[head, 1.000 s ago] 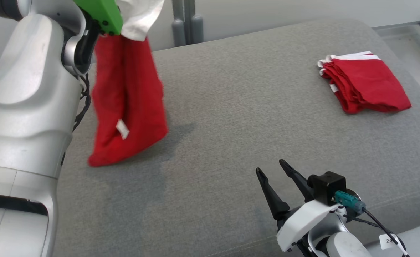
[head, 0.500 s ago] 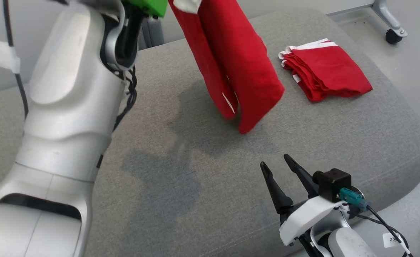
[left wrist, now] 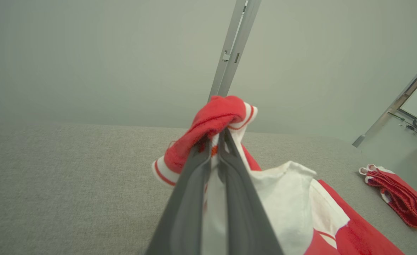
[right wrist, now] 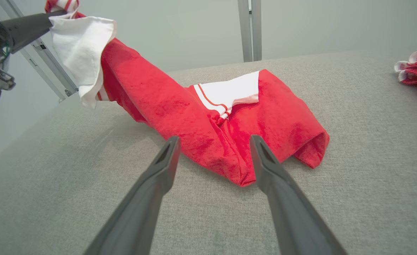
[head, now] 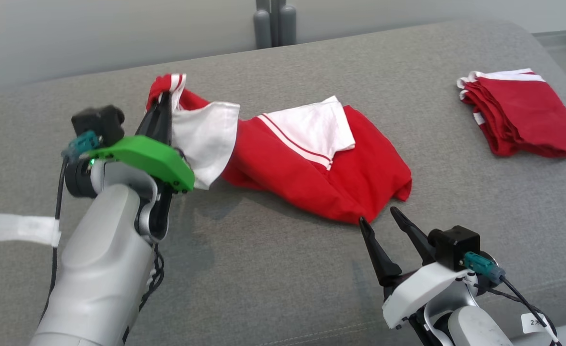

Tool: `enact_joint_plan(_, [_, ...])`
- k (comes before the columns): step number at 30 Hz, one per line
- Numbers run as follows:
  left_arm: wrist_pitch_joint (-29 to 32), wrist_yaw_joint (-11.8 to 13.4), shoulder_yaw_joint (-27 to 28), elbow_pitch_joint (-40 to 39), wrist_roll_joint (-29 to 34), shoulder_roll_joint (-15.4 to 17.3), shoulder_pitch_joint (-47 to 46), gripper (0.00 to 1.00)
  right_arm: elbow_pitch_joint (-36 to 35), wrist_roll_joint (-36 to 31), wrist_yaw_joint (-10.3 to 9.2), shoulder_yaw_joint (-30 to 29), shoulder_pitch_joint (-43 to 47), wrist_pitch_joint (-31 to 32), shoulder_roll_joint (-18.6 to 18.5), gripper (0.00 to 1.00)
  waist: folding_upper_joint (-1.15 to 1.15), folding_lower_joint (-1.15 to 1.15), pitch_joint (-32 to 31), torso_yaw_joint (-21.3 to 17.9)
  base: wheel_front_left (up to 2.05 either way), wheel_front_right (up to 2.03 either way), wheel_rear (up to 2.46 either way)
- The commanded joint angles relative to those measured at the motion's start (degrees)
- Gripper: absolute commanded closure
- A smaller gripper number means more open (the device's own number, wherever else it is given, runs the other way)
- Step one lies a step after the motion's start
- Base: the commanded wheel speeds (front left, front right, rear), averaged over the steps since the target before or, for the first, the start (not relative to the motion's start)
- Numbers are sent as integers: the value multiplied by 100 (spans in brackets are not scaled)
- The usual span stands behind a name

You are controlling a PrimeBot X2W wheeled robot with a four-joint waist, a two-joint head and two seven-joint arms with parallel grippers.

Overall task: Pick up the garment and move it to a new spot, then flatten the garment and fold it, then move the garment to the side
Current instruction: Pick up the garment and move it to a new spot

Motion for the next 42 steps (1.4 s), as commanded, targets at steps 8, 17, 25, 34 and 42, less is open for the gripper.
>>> enact_joint_plan(8, [-247,421,220,29,36,362,1031,100,-65,-56,-6,36,193,147,-10,0,0,0,-303,588,0,0,0])
enact_joint_plan(17, [-232,872,293,330,262,566,1278,0,-131,-56,-7,68,218,226,-10,0,0,0,-330,521,0,0,0])
enact_joint_plan(25, [196,1349,526,814,66,833,1368,0,-130,-24,-7,-41,272,185,-10,0,0,0,-368,362,0,0,0])
enact_joint_plan(34, [645,1341,375,455,155,1001,979,0,-112,19,-7,-32,293,147,-10,0,0,0,-383,92,0,0,0])
enact_joint_plan(42, [1390,1161,-167,256,499,996,373,0,-128,38,-6,48,144,115,-9,0,0,0,-146,-421,0,0,0])
